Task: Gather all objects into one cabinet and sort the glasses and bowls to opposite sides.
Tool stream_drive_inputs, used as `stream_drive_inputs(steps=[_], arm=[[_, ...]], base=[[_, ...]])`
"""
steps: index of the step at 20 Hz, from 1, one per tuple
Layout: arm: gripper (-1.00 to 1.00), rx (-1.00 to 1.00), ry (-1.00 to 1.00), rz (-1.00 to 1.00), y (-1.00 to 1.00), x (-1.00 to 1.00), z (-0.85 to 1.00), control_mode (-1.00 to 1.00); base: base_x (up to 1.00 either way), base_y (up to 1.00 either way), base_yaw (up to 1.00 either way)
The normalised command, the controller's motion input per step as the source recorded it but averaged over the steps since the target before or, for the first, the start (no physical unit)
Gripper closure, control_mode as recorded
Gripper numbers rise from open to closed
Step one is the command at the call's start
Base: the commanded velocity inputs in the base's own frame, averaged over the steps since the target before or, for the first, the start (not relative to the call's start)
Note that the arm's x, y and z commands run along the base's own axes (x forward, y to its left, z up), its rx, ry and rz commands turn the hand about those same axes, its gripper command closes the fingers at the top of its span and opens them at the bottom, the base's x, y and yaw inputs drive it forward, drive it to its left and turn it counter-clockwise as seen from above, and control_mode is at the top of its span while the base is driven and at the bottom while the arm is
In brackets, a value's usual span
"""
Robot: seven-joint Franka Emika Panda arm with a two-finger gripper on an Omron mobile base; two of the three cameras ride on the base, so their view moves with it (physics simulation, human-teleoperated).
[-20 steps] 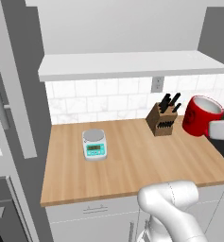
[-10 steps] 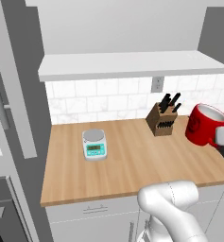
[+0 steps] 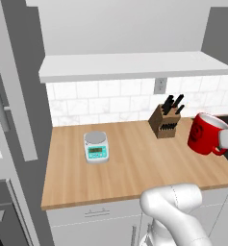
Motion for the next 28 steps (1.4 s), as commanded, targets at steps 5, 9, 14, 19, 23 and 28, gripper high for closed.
stream_drive_inputs(steps=[5, 9, 14, 19, 23, 28], arm=[[1.0, 0.0, 0.0, 0.0, 0.0, 0.0, 0.0, 1.0], [1.0, 0.0, 0.0, 0.0, 0.0, 0.0, 0.0, 1.0], [1.0, 0.0, 0.0, 0.0, 0.0, 0.0, 0.0, 1.0], [1.0, 0.0, 0.0, 0.0, 0.0, 0.0, 0.0, 1.0], [1.0, 0.0, 0.0, 0.0, 0.0, 0.0, 0.0, 1.0], [1.0, 0.0, 0.0, 0.0, 0.0, 0.0, 0.0, 1.0]], base=[[-0.55, -0.03, 0.0], [-0.62, -0.35, 0.0], [-0.31, -0.65, 0.0], [-0.27, -0.66, 0.0], [-0.36, -0.62, 0.0], [-0.3, -0.7, 0.0]])
